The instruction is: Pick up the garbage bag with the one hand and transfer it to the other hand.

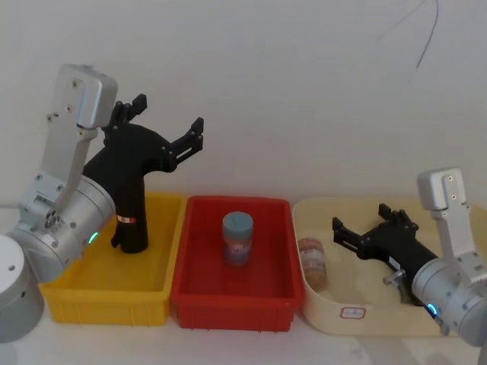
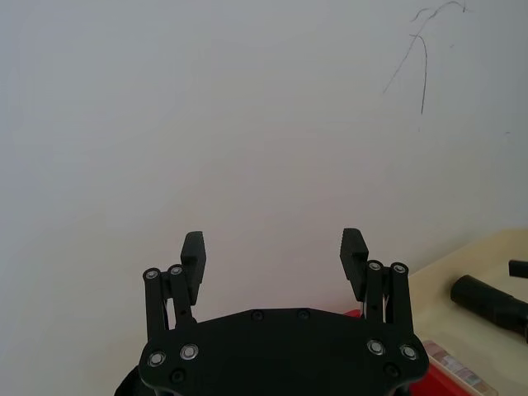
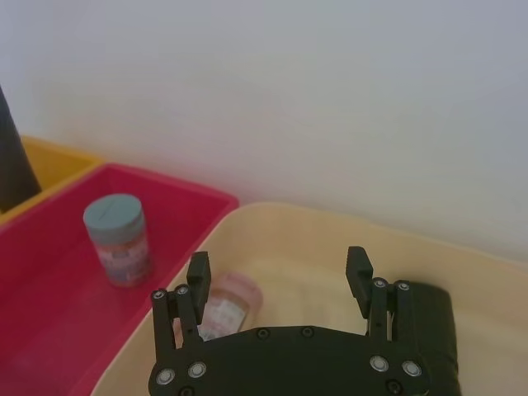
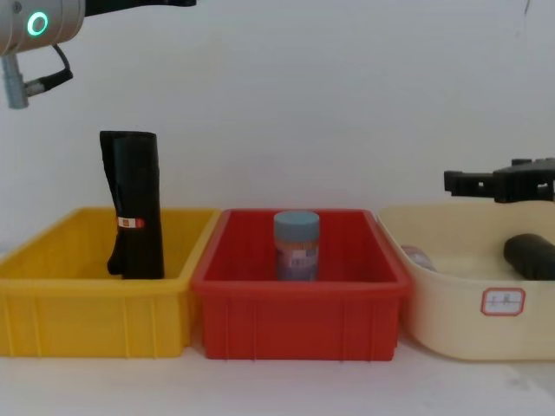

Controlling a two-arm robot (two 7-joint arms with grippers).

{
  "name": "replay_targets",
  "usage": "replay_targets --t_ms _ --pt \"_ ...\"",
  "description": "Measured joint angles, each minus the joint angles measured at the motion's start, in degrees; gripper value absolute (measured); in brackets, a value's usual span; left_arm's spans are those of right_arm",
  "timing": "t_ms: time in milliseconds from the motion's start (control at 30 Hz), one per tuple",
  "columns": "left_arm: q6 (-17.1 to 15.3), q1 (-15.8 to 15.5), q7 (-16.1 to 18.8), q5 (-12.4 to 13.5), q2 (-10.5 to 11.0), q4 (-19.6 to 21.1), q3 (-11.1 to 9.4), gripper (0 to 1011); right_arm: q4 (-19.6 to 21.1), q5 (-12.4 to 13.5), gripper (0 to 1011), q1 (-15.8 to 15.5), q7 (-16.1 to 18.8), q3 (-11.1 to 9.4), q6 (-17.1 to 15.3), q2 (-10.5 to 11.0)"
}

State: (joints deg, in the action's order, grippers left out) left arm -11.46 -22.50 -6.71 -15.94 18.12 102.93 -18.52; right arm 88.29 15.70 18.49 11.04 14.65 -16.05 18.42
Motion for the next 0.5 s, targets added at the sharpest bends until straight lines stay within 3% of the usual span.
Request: replay_targets --t_ms 500 --pt "0.00 0.00 0.00 0.00 0.00 0.01 0.00 1001 5.53 0.36 1001 -1.39 0.68 -1.20 1.97 -0.62"
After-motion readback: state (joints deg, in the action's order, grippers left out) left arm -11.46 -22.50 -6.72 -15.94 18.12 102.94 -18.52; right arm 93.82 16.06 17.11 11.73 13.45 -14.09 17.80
